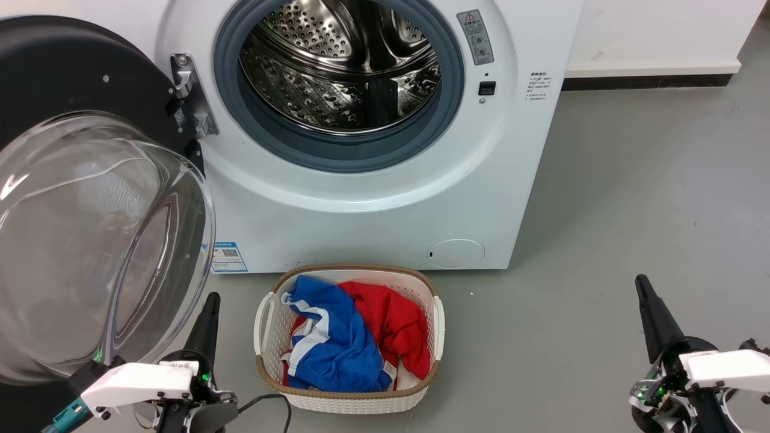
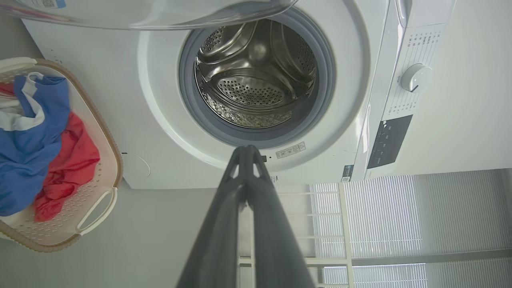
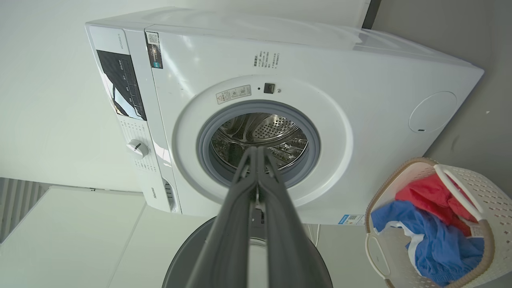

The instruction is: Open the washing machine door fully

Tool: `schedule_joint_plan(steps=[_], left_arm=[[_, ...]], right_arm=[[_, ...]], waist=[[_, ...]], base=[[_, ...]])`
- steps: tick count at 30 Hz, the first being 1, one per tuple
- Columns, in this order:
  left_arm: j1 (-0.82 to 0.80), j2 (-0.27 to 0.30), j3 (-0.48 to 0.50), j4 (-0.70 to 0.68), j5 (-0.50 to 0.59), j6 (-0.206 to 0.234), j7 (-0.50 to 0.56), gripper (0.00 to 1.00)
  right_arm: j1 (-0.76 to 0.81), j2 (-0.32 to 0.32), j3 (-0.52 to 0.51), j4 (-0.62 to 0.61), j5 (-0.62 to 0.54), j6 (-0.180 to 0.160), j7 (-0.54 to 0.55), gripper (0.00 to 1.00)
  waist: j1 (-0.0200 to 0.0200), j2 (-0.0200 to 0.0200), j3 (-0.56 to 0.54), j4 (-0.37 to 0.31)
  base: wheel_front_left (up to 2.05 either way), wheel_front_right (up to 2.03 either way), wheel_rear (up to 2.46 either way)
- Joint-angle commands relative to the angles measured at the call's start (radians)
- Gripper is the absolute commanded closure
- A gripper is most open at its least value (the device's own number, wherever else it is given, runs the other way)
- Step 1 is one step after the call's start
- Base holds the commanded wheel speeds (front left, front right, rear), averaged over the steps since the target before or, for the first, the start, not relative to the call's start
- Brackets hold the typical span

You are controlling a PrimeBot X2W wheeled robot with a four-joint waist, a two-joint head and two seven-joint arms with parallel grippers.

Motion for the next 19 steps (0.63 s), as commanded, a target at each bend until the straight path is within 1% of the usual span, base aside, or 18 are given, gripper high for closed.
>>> schedule_joint_plan(steps=[1,16,19], left_arm=[[-0.018,-0.005,0.007,0.000,-0.013,-0.008,0.004,1.00],[-0.025,-0.023,0.038,0.005,-0.097,-0.028,0.032,1.00],[-0.025,-0.023,0.037,0.005,-0.095,-0.028,0.030,1.00]], right_arm=[[-0.017,0.001,-0.003,0.002,0.017,0.000,0.002,1.00],[-0.033,0.002,-0.008,0.020,0.121,0.000,0.012,1.00],[-0.031,0.002,-0.008,0.019,0.119,0.000,0.012,1.00]], waist=[[-0.0001,0.0000,0.000,0.000],[-0.0001,0.0000,0.004,0.007],[-0.0001,0.0000,0.005,0.007]], base=[[0.00,0.00,0.00],[0.00,0.00,0.00],[0.00,0.00,0.00]])
